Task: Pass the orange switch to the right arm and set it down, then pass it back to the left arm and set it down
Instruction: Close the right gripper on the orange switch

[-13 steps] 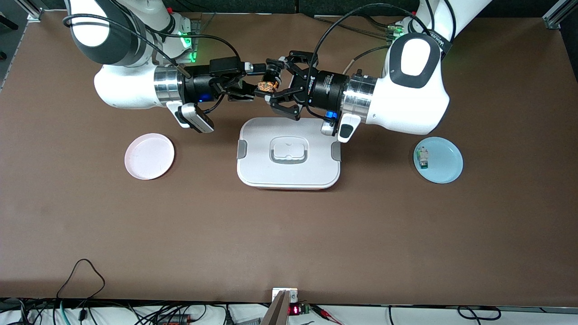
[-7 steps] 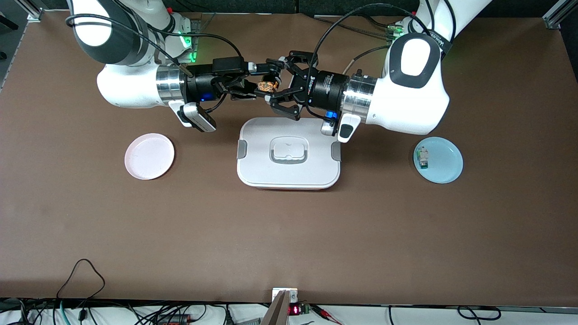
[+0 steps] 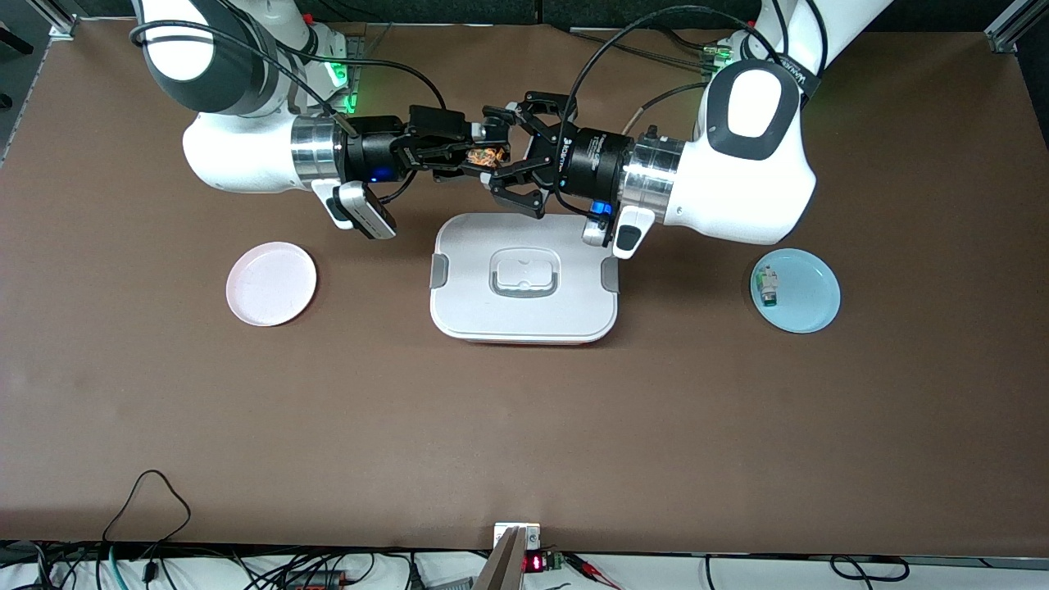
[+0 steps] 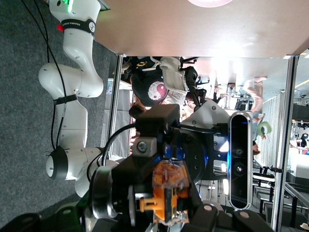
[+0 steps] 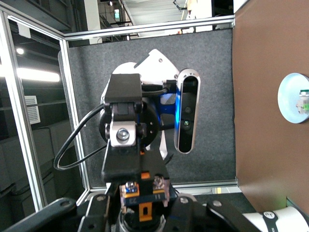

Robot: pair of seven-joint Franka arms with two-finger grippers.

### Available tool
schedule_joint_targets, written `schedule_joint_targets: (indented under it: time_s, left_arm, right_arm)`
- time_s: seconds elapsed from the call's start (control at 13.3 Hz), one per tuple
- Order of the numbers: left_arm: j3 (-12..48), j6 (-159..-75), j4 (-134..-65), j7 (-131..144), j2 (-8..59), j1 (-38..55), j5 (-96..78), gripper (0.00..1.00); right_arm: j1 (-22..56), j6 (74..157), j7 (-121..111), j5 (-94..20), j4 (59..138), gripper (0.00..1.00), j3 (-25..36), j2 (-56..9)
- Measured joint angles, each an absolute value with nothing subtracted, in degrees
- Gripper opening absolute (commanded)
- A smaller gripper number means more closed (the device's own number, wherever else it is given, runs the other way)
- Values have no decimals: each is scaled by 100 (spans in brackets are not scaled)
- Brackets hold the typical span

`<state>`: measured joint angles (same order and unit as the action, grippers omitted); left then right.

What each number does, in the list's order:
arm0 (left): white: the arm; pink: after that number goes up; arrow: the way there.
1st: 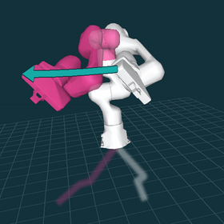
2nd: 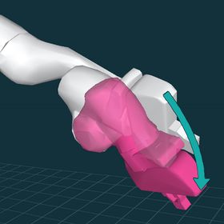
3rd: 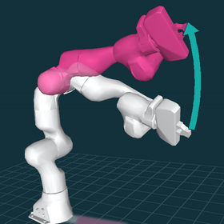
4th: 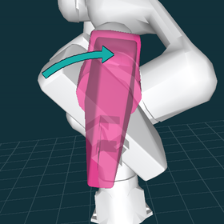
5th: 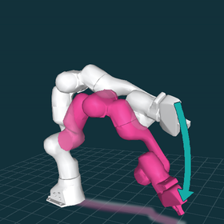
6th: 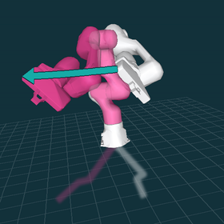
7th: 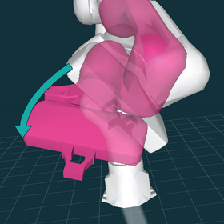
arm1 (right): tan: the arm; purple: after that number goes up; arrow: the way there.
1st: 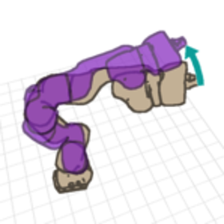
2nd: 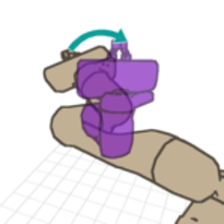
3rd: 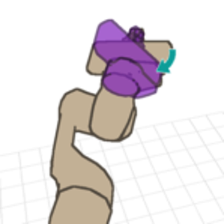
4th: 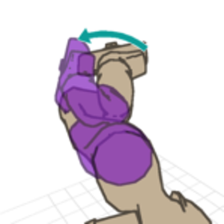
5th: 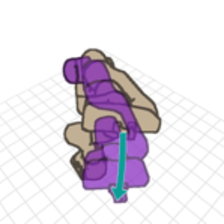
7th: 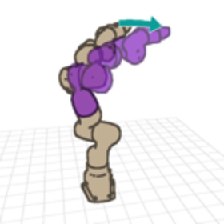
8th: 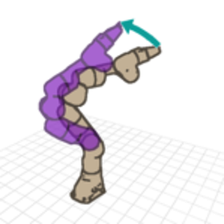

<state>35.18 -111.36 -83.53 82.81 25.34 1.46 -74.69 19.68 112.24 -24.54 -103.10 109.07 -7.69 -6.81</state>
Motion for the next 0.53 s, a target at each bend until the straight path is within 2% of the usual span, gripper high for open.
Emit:
schedule_joint_targets:
  time_s: [0.38, 0.45, 0.53]
  left_arm:
    - [3518, -11138, -8350, 8281, 2536, 146, -7473, 0]
    - [3518, -11138, -8349, 8281, 2536, 146, -7473, 7]
    - [3518, -11139, -8349, 8281, 2537, 146, -7473, 36]
  right_arm:
    - [1968, 11230, -2465, -10314, 10907, 29, -769, -678]
    - [1968, 11231, -2467, -10314, 10907, 29, -769, -678]
    - [1968, 11231, -2468, -10314, 10907, 29, -769, -677]
